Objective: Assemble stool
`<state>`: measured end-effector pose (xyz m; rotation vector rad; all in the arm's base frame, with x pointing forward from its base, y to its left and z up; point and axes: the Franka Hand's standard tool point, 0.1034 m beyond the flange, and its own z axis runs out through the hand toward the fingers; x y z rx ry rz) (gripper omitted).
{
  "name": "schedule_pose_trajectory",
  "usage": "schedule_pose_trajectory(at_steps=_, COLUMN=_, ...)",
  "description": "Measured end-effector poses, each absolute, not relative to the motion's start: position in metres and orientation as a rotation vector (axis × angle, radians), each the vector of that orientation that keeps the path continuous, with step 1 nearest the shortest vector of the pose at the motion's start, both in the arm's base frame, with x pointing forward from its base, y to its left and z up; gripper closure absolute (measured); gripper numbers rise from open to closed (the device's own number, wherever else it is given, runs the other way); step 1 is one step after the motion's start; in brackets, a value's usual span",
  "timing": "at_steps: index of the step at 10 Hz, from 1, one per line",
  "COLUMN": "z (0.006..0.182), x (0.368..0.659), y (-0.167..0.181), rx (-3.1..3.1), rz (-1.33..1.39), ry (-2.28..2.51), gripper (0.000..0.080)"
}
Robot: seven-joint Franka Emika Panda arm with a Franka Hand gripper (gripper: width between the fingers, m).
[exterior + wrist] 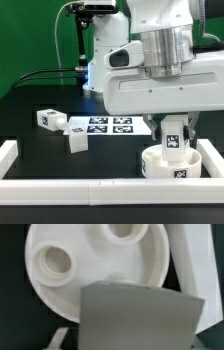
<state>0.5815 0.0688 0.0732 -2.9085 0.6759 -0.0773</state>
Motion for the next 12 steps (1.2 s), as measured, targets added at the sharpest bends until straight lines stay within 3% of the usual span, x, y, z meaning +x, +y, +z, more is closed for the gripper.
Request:
schedule_pose_trajectory(at_steps=5, z=0.07, x=0.589, y=0.091, rx=-2.45, rz=0.024, ry=1.627, gripper=0.0459)
schedule_pose_trajectory(at_steps=12, z=0.069, x=0.587, y=0.105, rx=-1.889, rz=0.146, ry=2.21, gripper=0.0459)
